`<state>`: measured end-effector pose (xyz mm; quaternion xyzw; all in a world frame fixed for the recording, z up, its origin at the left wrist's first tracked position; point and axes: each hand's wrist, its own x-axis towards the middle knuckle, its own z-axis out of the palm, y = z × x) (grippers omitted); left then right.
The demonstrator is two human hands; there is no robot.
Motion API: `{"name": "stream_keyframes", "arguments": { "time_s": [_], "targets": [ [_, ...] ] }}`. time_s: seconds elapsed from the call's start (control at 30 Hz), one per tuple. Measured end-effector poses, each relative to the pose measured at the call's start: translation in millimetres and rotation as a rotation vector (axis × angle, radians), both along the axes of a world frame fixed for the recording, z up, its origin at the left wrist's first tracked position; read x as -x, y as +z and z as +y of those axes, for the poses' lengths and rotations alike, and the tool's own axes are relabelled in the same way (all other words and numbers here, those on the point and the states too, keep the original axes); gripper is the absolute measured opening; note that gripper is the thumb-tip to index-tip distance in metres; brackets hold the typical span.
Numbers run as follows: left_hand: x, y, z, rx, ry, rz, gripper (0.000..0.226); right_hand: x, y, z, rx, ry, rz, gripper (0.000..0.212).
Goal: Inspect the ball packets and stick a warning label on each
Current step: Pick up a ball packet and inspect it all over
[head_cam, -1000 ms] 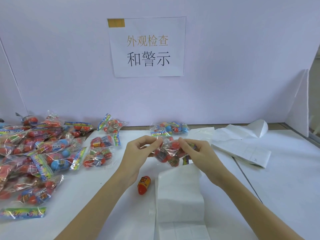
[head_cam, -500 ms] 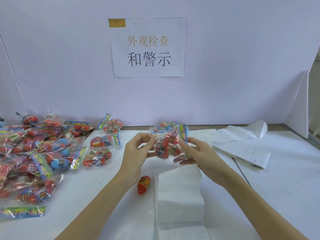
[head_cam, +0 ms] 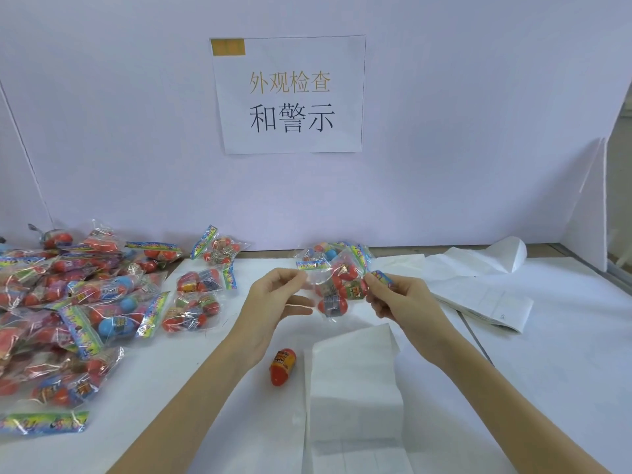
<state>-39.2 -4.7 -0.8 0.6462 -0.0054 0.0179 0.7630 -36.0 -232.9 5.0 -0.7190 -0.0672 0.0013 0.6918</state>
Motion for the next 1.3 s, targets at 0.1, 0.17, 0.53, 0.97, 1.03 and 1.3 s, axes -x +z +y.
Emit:
{"name": "stream_keyframes", "arguments": {
  "time_s": [0.1, 0.17, 0.53, 0.97, 1.03, 1.3],
  "targets": [
    [2, -1, -3, -0.133, -0.051, -0.035, 0.046, 3, 0, 0, 0.138, 0.058, -0.056, 0.044],
    [5, -1, -6, -0.195, -0.141, -0.083, 0.032, 4, -2, 3, 0.165, 0.095, -0.066, 0.046],
    [9, 6, -11, -0.002, -0.065, -0.050, 0.011, 5, 0, 11, -0.046, 0.088, 0.001, 0.031],
    [4, 2, -2, 0.047, -0.010, -0.004, 0.034, 6, 0, 6, 0.054, 0.244, 0.017, 0.034],
    [2, 1, 0, 0.122, 0.027, 0.025, 0.022, 7, 0, 4, 0.016, 0.249, 0.023, 0.036],
    [-1, -2, 5, -0.125, 0.211, -0.067, 0.011, 8, 1, 10, 0.096, 0.181, -0.075, 0.019]
  ]
}}
